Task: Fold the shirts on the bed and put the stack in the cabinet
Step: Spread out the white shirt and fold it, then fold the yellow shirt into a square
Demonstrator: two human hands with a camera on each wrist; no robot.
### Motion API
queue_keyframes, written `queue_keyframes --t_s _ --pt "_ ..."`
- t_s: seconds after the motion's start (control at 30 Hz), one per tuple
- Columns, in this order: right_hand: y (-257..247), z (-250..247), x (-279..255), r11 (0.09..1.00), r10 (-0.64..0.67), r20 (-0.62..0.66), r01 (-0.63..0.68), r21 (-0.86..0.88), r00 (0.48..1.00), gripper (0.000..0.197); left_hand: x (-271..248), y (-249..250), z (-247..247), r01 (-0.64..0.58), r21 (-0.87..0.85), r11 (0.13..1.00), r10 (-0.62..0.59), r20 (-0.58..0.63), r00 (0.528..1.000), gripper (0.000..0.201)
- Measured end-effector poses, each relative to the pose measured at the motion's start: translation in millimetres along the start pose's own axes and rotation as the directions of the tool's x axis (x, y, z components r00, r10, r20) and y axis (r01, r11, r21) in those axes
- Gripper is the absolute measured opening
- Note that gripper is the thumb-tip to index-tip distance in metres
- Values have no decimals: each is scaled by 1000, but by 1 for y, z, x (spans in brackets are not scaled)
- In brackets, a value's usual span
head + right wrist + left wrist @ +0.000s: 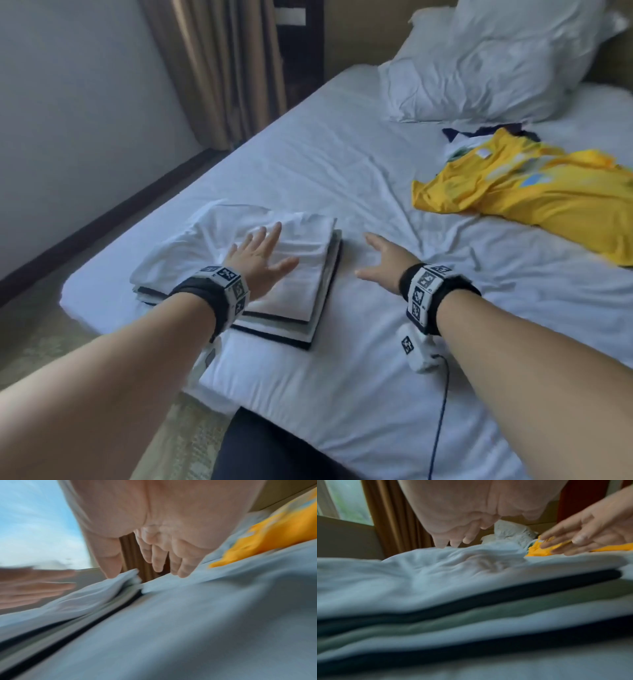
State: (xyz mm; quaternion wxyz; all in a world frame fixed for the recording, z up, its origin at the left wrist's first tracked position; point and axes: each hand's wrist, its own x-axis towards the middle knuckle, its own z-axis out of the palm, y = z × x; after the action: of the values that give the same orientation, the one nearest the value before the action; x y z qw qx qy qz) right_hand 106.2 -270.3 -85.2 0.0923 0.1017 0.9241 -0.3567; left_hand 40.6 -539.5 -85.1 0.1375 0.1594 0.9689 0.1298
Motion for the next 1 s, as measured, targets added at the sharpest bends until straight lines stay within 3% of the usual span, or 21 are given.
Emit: queue_keyframes --t_s 0.07,0.13,0.23,0.3,0.43,0.63,0.73,0.83,1.0 --pt "52 -46 -23 975 215 -64 -218 -37 974 96 -7 42 -6 -46 -9 999 46 25 999 84" --pt "102 -79 -53 900 410 -107 -420 -115 906 99 -7 92 -4 -81 -14 997 81 0 997 74" --pt "161 -95 -89 788 546 -147 -566 -245 824 109 1 168 18 -193 -20 981 192 -23 981 71" --pt "181 -89 -103 765 545 -111 -547 -340 831 118 7 213 36 -264 -9 965 264 22 964 74" --pt "193 -88 -95 767 543 -99 -541 -344 834 120 24 283 70 -333 36 942 323 159 933 86" --pt "210 -99 -81 777 568 20 -529 -342 822 116 71 338 100 -394 171 903 353 226 908 100" --pt "213 -100 -72 769 573 56 -513 -380 818 118 92 354 112 -385 293 875 281 339 898 122" --pt "219 -110 -67 750 591 99 -500 -434 801 115 102 365 119 -384 433 815 179 442 879 122" --pt "235 -117 -54 734 582 83 -479 -482 809 101 116 371 127 -375 501 780 101 491 866 122"
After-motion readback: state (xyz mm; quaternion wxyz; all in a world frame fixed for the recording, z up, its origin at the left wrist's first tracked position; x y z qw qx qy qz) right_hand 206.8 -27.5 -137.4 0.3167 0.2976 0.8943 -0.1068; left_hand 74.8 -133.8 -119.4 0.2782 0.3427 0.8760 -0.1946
